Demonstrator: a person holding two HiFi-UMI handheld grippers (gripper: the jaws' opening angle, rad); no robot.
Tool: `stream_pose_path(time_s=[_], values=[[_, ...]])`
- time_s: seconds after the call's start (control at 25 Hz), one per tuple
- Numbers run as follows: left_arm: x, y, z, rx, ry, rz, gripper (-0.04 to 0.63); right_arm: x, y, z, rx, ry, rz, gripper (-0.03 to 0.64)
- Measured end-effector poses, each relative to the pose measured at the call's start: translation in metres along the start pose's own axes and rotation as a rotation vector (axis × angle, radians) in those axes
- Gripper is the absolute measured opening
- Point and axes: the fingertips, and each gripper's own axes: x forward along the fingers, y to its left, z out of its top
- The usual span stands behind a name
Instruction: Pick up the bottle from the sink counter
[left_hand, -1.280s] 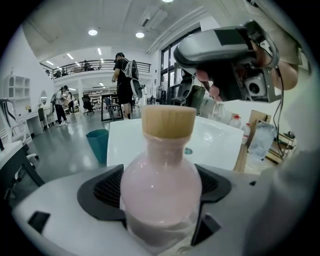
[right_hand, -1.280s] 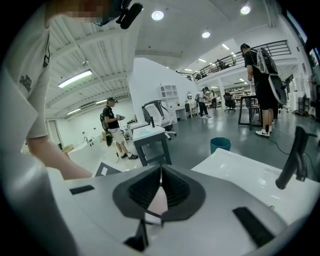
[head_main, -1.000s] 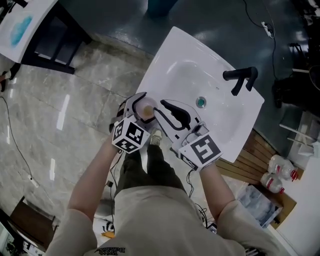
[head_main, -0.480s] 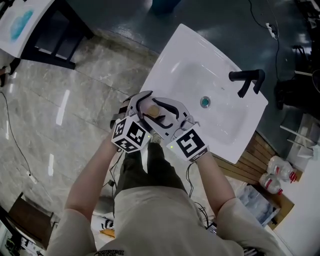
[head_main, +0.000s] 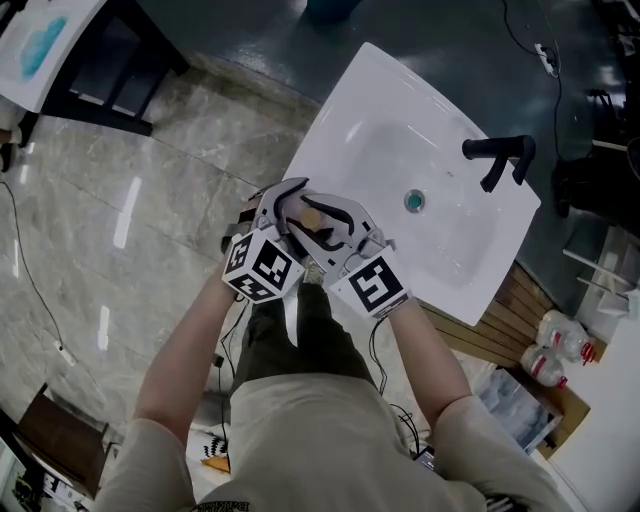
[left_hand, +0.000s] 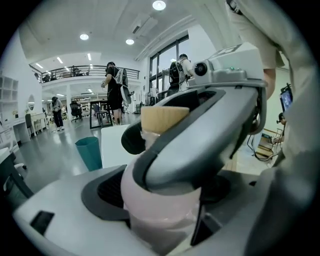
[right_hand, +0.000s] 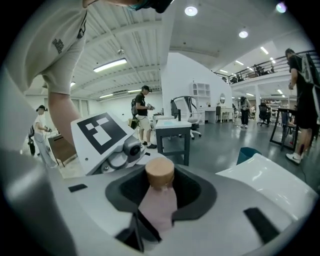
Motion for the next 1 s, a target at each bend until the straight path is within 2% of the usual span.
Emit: stream_pose_path(time_s=[0.2,0.4,0.56,0.76,1.0], values=[[-0.005,-0.006,-0.001,-0.018,0.033,0.003,0.391,-0.003,0.007,0.002,-0.035,0.022,0.024,0.107],[-0.029,-0.02,0.024,-0.035,0.009,0.009,0.391,-0.025,0.022,0.028,-0.024,-0.025,0.038,0.107],[-0.055,-0.032,0.061,-0.019,0.003,-0.004,0.391,-0.055,0.03,0.064,0.013,-0.064,0.029,0.107],[-0.098,-0.041,0.12,0.025,-0.032,0.02,0.391,-0.094,0.043,0.128,-0.016,-0.137,0.0,0.107],[-0.148,-0.056,0.177,0.055,-0.071,0.035,0.391,-0.134,0.064,0.189,-0.011,-0.167,-0.007,0.107]])
